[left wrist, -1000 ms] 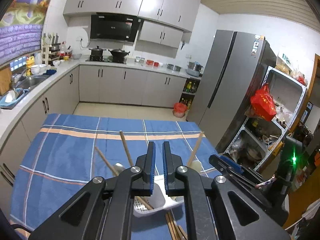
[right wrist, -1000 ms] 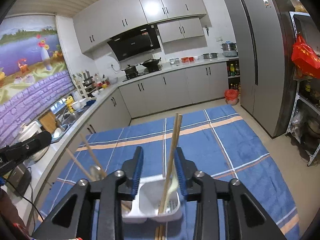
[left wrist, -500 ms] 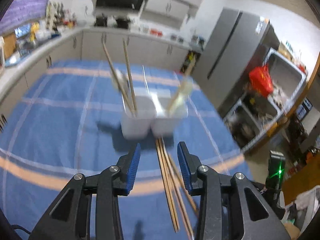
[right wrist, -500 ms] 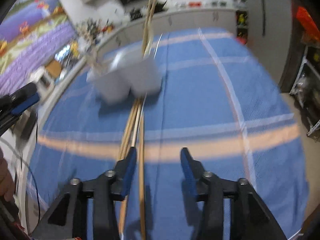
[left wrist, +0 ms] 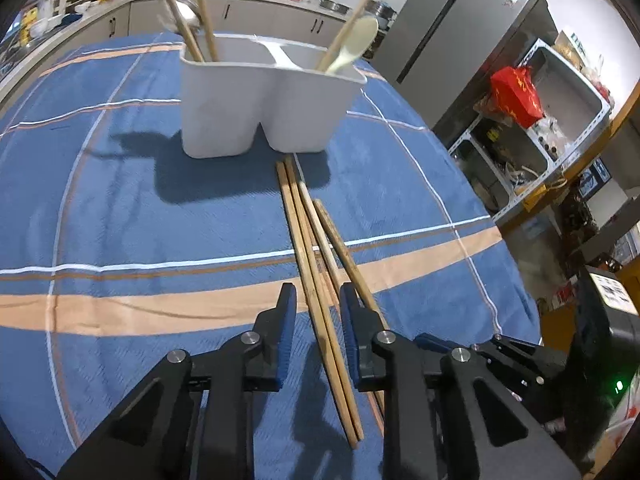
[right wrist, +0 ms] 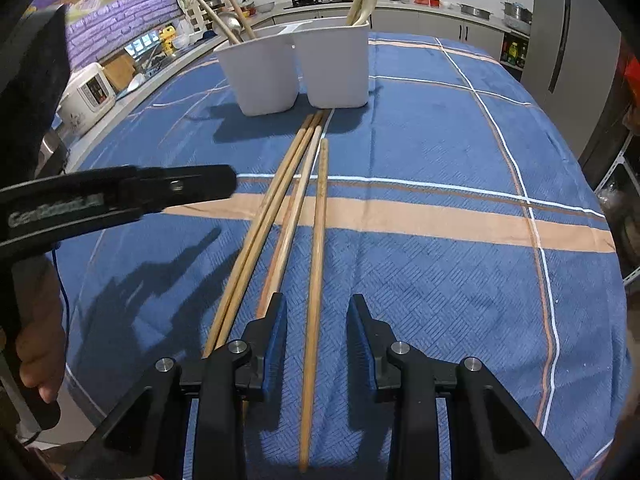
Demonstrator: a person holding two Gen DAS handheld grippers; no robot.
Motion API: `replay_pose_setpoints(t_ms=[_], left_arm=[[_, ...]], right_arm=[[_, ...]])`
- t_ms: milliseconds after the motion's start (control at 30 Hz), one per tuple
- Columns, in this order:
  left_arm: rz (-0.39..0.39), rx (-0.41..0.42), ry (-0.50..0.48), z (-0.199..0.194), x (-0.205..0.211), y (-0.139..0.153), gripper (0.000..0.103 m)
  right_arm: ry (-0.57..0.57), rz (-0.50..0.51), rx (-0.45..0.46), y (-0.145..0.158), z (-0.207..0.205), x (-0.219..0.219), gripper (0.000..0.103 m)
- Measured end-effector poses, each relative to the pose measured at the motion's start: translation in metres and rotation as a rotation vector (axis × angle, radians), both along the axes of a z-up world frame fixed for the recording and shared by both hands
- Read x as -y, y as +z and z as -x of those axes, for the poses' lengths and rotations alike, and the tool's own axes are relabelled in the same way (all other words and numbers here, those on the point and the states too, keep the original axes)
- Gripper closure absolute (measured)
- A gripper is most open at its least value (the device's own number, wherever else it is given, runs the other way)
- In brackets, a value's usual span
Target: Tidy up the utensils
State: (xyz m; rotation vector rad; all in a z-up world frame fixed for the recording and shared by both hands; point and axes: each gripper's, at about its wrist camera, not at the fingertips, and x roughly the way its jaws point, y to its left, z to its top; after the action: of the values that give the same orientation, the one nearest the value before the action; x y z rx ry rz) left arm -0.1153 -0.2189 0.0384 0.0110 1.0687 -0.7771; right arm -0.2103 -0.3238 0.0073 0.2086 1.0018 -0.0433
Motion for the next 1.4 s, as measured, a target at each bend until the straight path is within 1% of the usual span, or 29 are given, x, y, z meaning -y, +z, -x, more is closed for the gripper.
replay_pose_setpoints(t_ms=[100, 167, 267, 333, 400, 467, 700, 800, 867, 900, 967, 1000, 1033, 1067, 1133, 1200, 1267, 1333, 1400], left_arm=[[-0.015, -0.007, -0.015, -0.005, 0.008, -0.007, 0.086], [-0.034, -0.007, -0.027, -0.009, 0.016, -0.012, 0.092], [-0.056, -0.010, -0.037, -0.011, 0.022, -0.018, 0.098], [-0.074, -0.014, -0.046, -0.013, 0.026, -0.023, 0.099], [-0.085, 0.007, -0.049, -0.013, 0.029, -0.024, 0.099], [-0.090, 0.002, -0.058, -0.014, 0.032, -0.026, 0.099], [-0.108, -0.005, -0.056, -0.023, 0.042, -0.025, 0.099], [-0.126, 0.009, -0.050, -0.026, 0.047, -0.025, 0.098], [-0.154, 0.031, -0.048, -0.027, 0.053, -0.024, 0.098], [-0.180, 0.053, -0.053, -0.026, 0.057, -0.023, 0.098], [-0.241, 0.108, -0.051, -0.023, 0.064, -0.021, 0.103], [-0.275, 0.134, -0.048, -0.022, 0.067, -0.021, 0.103], [-0.291, 0.140, -0.043, -0.023, 0.067, -0.022, 0.103], [-0.308, 0.115, -0.037, -0.025, 0.064, -0.026, 0.103], [-0.293, 0.119, -0.019, -0.028, 0.055, -0.024, 0.103], [-0.286, 0.107, -0.005, -0.031, 0.046, -0.022, 0.103], [-0.278, 0.096, 0.008, -0.033, 0.035, -0.020, 0.103], [-0.273, 0.091, 0.024, -0.033, 0.025, -0.020, 0.103], [-0.239, 0.061, 0.039, -0.036, 0.010, -0.019, 0.103]], right_arm=[[-0.009, 0.014, -0.001, 0.000, 0.000, 0.000, 0.068], [-0.021, 0.021, -0.002, -0.001, -0.001, 0.001, 0.068], [-0.042, 0.023, -0.003, 0.000, -0.001, 0.005, 0.068], [-0.049, 0.023, -0.003, 0.000, 0.001, 0.008, 0.068], [-0.055, 0.030, -0.004, 0.001, 0.001, 0.010, 0.068], [-0.061, 0.035, -0.006, 0.001, -0.001, 0.011, 0.068], [-0.079, 0.048, -0.015, 0.001, -0.009, 0.011, 0.068], [-0.084, 0.059, -0.019, 0.001, -0.011, 0.010, 0.068], [-0.086, 0.065, -0.022, 0.000, -0.012, 0.010, 0.068], [-0.089, 0.070, -0.026, 0.000, -0.013, 0.009, 0.068], [-0.094, 0.079, -0.035, 0.000, -0.014, 0.010, 0.072], [-0.099, 0.082, -0.040, 0.000, -0.014, 0.011, 0.073], [-0.104, 0.084, -0.042, 0.000, -0.014, 0.012, 0.073], [-0.112, 0.085, -0.045, 0.000, -0.014, 0.014, 0.073], [-0.135, 0.090, -0.052, 0.000, -0.012, 0.019, 0.074], [-0.161, 0.087, -0.060, 0.000, -0.009, 0.027, 0.079], [-0.189, 0.085, -0.071, 0.001, -0.007, 0.035, 0.087], [-0.224, 0.073, -0.078, 0.002, -0.002, 0.044, 0.088], [-0.274, 0.052, -0.091, 0.002, 0.004, 0.055, 0.089]])
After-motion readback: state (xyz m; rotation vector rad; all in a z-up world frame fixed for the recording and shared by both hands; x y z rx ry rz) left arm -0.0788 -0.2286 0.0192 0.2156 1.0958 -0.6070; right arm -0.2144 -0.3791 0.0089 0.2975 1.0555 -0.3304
